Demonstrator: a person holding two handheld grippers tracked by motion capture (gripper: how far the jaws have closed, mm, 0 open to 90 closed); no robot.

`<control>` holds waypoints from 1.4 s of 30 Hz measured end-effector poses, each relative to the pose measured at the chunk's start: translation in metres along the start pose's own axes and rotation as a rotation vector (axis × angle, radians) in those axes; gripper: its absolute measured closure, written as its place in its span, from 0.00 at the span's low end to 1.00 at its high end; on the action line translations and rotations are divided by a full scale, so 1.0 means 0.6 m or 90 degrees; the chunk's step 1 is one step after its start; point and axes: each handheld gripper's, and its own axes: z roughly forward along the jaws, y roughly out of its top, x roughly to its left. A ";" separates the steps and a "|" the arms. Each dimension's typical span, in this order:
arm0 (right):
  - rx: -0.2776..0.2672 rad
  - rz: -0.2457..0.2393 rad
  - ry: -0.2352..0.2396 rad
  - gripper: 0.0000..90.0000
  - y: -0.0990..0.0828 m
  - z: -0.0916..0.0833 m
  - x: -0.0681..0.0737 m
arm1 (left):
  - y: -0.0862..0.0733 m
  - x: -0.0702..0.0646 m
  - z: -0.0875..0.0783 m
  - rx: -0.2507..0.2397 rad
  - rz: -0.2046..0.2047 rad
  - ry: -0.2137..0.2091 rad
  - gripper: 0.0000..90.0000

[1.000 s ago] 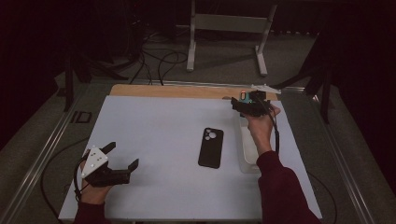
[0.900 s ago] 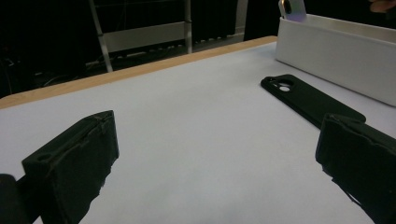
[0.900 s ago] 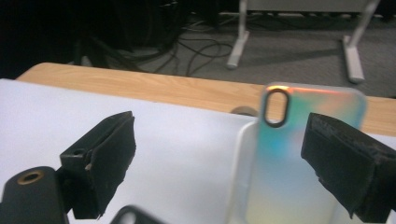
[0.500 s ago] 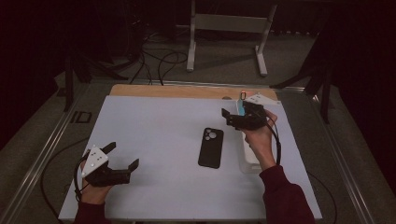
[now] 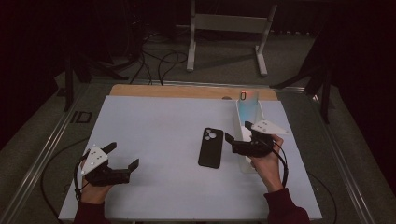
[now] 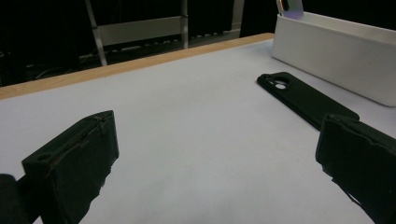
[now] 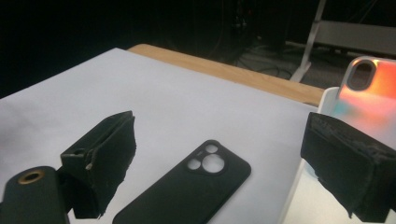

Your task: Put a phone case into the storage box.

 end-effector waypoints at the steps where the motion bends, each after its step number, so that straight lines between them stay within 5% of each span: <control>1: -0.003 -0.004 -0.001 0.12 -0.006 -0.006 0.001 | 0.000 0.000 0.000 0.000 0.000 -0.001 0.00; 15: -0.060 -0.005 0.018 0.11 -0.084 -0.070 0.005 | 0.003 0.001 -0.002 -0.002 -0.002 -0.005 0.00; 26: -0.088 0.000 0.014 0.11 -0.090 -0.089 -0.001 | 0.005 -0.005 0.003 -0.001 0.005 -0.007 0.00; 42: -0.083 0.012 0.006 0.11 -0.097 -0.086 -0.009 | 0.014 -0.021 0.015 0.016 0.010 -0.022 0.00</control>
